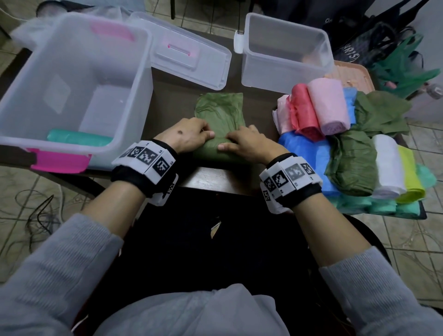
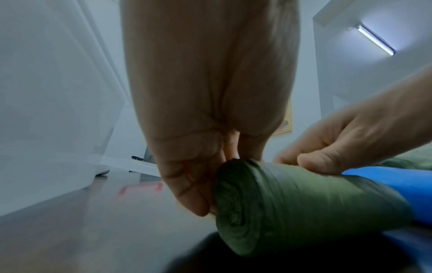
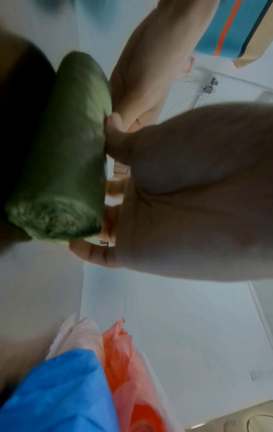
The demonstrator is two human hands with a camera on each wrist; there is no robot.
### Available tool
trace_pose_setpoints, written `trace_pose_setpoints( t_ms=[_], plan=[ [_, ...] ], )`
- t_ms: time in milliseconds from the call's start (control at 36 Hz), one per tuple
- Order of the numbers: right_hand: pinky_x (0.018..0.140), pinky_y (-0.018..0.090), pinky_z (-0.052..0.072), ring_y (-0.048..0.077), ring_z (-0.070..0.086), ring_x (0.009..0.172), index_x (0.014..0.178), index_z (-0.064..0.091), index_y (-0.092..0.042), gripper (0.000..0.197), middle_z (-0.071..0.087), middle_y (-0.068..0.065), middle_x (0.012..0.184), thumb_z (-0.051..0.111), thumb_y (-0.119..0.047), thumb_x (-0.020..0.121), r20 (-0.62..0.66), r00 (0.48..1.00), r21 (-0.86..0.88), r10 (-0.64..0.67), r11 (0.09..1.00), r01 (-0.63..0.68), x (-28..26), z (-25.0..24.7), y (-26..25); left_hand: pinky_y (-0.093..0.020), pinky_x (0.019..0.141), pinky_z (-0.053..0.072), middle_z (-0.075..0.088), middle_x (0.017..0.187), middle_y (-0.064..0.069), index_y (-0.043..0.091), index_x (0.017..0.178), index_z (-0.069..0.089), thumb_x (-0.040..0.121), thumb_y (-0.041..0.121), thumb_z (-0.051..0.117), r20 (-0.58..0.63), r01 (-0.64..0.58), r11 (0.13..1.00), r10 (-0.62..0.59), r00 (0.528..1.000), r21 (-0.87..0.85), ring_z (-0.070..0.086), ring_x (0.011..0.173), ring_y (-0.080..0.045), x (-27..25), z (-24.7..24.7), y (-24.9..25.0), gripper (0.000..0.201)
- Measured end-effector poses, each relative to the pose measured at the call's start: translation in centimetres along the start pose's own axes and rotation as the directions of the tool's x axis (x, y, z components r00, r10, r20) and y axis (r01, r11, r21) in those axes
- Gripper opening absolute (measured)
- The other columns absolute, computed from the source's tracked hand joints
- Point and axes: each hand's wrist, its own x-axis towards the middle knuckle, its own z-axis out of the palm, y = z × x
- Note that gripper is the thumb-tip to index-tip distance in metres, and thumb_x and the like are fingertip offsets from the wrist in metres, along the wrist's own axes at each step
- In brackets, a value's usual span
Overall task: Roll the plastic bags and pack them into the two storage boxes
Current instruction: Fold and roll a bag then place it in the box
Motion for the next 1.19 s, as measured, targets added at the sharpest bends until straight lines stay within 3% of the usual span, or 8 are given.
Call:
trace_pose_setpoints(
  t_ms=[56,222,444,583,694,917,1055,1194],
  plan=[
    [0.099,0.040,0.031,0.029,0.032,0.125,0.127,0.049,-0.016,0.052,0.045,0.011,0.130,0.052,-0.051,0.089,-0.159,0.987,-0.023,-0.013,1.000,0.010,-0.5,0.4,-0.4,-0.030,0.088,0.037,0.059,0.121,-0.018,0.011,0.114,0.060,0.099,0.032,0.042,0.000,0.016,1.000,-0.016,1.000,0.018,0.053,0.112,-0.032,0.5,0.2,0.0,0.031],
    [0.094,0.040,0.039,0.027,0.043,0.112,0.117,0.059,-0.011,0.033,0.053,0.010,0.116,0.055,-0.032,0.092,-0.391,0.908,-0.078,-0.153,0.988,0.133,-1.0,2.1,-1.0,-0.032,0.085,0.038,0.059,0.115,-0.022,0.004,0.106,0.063,0.101,0.028,0.038,-0.026,0.039,0.998,-0.038,0.999,0.044,0.054,0.108,-0.035,1.4,0.7,0.0,0.035],
    [0.101,0.039,0.035,0.029,0.038,0.124,0.141,0.037,-0.010,0.063,0.043,0.011,0.134,0.063,-0.029,0.087,-0.238,0.955,-0.242,-0.177,0.963,0.118,-1.5,3.0,-0.6,-0.039,0.090,0.045,0.061,0.112,-0.021,0.011,0.107,0.065,0.099,0.034,0.040,-0.092,0.072,0.995,-0.065,0.994,0.073,0.057,0.104,-0.038,1.7,0.8,-0.3,0.035],
    [0.101,0.044,0.038,0.032,0.040,0.122,0.138,0.041,-0.010,0.058,0.046,0.015,0.128,0.064,-0.021,0.086,-0.167,0.977,-0.184,-0.135,0.977,0.104,-0.8,2.0,-0.8,-0.037,0.087,0.045,0.065,0.106,-0.014,0.011,0.104,0.070,0.095,0.026,0.053,-0.265,-0.093,0.990,0.118,0.957,0.106,0.057,0.104,-0.032,0.8,0.5,0.5,0.024],
    [0.099,0.036,0.036,0.032,0.042,0.120,0.134,0.046,-0.010,0.053,0.047,0.017,0.123,0.063,-0.026,0.086,-0.059,0.991,-0.166,-0.118,0.980,0.107,-0.1,0.4,-0.9,-0.029,0.086,0.048,0.069,0.105,-0.007,0.019,0.106,0.071,0.089,0.034,0.061,-0.166,-0.126,0.992,0.128,0.978,0.023,0.063,0.099,-0.023,0.0,0.1,0.5,0.024],
    [0.087,0.034,0.050,0.020,0.062,0.094,0.117,0.062,-0.019,0.044,0.066,0.003,0.104,0.070,-0.034,0.077,0.098,0.993,0.010,-0.064,0.998,0.063,0.5,-1.1,-1.0,-0.041,0.087,0.051,0.065,0.111,-0.004,0.027,0.118,0.061,0.059,0.026,0.086,-0.028,-0.097,0.978,0.104,0.994,0.185,0.060,0.103,-0.025,-0.8,0.0,0.6,0.064],
    [0.075,0.023,0.042,0.014,0.055,0.085,0.117,0.062,-0.015,0.051,0.064,0.001,0.101,0.078,-0.033,0.071,0.077,0.990,-0.008,-0.114,0.993,0.115,0.1,-0.7,-0.5,-0.037,0.083,0.051,0.067,0.104,-0.003,0.029,0.111,0.066,0.055,0.023,0.088,0.004,-0.101,0.967,0.103,0.995,0.232,0.061,0.098,-0.025,-1.0,-0.5,1.0,0.061],
    [0.080,0.021,0.040,0.012,0.053,0.095,0.124,0.051,-0.017,0.066,0.055,-0.004,0.107,0.082,-0.033,0.069,0.085,0.991,0.121,-0.106,0.988,0.095,-0.7,-0.5,0.4,-0.029,0.080,0.051,0.069,0.098,0.003,0.028,0.108,0.069,0.057,0.024,0.089,0.118,-0.063,0.979,0.041,0.992,0.193,0.062,0.089,-0.016,-1.2,-1.2,0.9,0.055]
  ],
)
